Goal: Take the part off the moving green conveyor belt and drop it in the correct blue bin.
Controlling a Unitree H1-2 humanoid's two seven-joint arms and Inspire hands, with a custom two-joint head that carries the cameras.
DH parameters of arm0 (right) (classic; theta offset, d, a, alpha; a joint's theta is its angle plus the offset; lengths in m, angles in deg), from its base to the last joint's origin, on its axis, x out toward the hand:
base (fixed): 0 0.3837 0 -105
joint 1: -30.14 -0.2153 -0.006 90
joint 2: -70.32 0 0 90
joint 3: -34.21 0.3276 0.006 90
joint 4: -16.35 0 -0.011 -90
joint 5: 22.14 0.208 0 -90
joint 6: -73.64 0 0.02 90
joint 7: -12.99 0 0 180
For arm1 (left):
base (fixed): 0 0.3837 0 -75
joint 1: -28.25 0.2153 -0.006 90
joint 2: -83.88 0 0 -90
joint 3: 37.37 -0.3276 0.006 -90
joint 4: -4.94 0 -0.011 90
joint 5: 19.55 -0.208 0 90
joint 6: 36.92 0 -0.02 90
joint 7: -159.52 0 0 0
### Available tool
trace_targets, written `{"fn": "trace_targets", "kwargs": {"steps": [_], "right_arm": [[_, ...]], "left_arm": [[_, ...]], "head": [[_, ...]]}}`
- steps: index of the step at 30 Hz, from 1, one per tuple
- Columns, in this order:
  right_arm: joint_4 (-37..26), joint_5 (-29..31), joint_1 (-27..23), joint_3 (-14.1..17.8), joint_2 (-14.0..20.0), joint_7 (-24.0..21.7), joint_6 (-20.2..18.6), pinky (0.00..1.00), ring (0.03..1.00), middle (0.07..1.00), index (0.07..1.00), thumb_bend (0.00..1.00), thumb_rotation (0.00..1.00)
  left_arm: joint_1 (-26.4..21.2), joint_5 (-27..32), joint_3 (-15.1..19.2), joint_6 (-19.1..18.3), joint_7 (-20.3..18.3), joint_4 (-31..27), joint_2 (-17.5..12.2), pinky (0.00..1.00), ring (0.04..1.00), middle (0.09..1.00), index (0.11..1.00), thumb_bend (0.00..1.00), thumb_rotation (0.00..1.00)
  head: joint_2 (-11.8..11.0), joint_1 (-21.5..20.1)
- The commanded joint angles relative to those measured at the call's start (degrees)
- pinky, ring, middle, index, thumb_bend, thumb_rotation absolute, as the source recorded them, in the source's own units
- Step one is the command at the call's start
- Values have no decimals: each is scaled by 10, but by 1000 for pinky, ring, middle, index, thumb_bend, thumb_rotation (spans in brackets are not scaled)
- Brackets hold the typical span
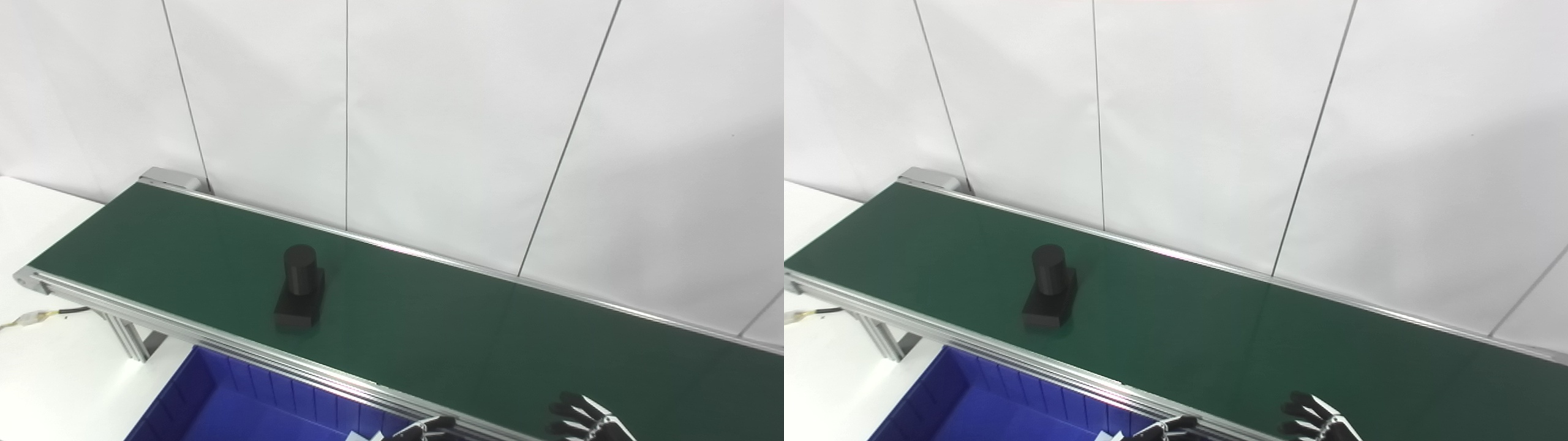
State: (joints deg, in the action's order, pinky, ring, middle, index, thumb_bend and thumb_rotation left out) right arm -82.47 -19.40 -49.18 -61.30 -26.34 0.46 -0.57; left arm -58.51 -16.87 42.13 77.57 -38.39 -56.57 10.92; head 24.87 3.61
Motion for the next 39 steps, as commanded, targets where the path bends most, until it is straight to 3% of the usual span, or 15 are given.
{"fn": "trace_targets", "kwargs": {"steps": [1,16,26,39], "right_arm": [[-26,-3,-10,2,-2,6,-5,550,658,743,779,856,80],[-24,-100,-51,6,-17,50,-57,590,678,725,746,820,128],[-5,-115,-106,-7,-18,40,-101,658,750,795,804,785,203],[17,-143,-177,-38,-20,36,-113,713,782,815,841,740,266]], "left_arm": [[-9,6,-1,23,-7,-17,-2,674,766,817,865,976,449],[-9,4,2,23,-2,-18,-4,655,753,814,883,994,478],[-9,7,1,22,-5,-21,-4,660,761,818,883,976,471],[-3,4,-3,23,-3,-31,-1,672,762,816,881,967,484]], "head": [[1,0],[7,-23],[10,-26],[16,-21]]}}
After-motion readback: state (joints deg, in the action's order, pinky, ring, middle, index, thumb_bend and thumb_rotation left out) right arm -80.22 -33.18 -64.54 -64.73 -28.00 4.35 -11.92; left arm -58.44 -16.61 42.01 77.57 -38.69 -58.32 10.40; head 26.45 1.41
